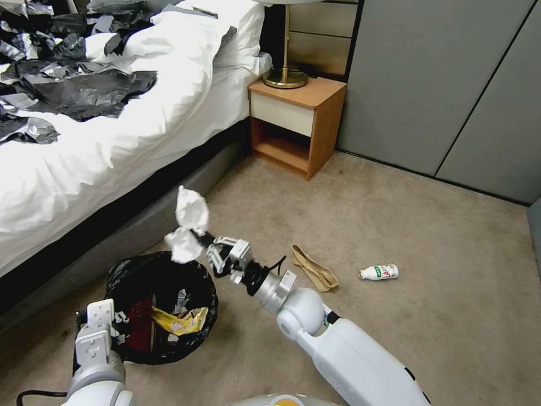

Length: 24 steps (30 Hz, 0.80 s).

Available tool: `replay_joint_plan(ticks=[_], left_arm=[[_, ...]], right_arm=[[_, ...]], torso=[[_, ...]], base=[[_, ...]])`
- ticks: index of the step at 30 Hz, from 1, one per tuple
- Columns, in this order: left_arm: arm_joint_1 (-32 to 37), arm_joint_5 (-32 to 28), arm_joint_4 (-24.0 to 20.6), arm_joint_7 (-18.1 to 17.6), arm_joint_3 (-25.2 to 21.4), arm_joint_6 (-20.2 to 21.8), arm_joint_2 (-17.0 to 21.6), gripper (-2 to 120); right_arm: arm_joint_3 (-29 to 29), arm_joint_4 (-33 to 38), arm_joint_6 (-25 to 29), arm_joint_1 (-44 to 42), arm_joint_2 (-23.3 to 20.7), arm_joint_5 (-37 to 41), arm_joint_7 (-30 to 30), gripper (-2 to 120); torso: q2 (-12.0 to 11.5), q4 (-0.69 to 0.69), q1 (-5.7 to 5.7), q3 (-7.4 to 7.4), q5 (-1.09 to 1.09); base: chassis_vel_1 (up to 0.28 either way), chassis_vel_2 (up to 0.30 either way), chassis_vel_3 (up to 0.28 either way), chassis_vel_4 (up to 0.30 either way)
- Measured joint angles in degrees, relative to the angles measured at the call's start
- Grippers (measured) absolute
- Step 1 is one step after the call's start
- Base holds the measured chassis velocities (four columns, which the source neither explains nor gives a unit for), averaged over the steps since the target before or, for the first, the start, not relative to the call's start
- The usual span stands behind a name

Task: Pick up the trash bin, then pick up the garbage from the floor and place it into the trash bin.

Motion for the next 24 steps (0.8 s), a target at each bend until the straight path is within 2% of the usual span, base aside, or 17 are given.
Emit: replay_joint_plan(ticks=[9,20,24], left_arm=[[0.2,0.0,-0.3,0.1,0.3,0.0,-0.2,1],[0.1,-0.1,-0.3,0.1,0.3,0.0,-0.2,1],[0.0,0.0,-0.3,0.2,0.6,0.0,-0.3,1]], right_arm=[[-4.1,-6.1,0.7,1.0,0.4,0.1,-0.4,0],[-4.5,-9.6,-1.1,0.9,-0.7,0.6,-0.8,0],[-5.1,-10.5,-2.1,1.6,-0.8,1.2,-0.7,14]], torso=[[0.0,0.00,0.00,0.00,0.00],[0.0,0.00,0.00,0.00,0.00],[0.0,0.00,0.00,0.00,0.00]], base=[[0.000,0.000,0.000,0.000],[0.000,0.000,0.000,0.000],[0.000,0.000,0.000,0.000]])
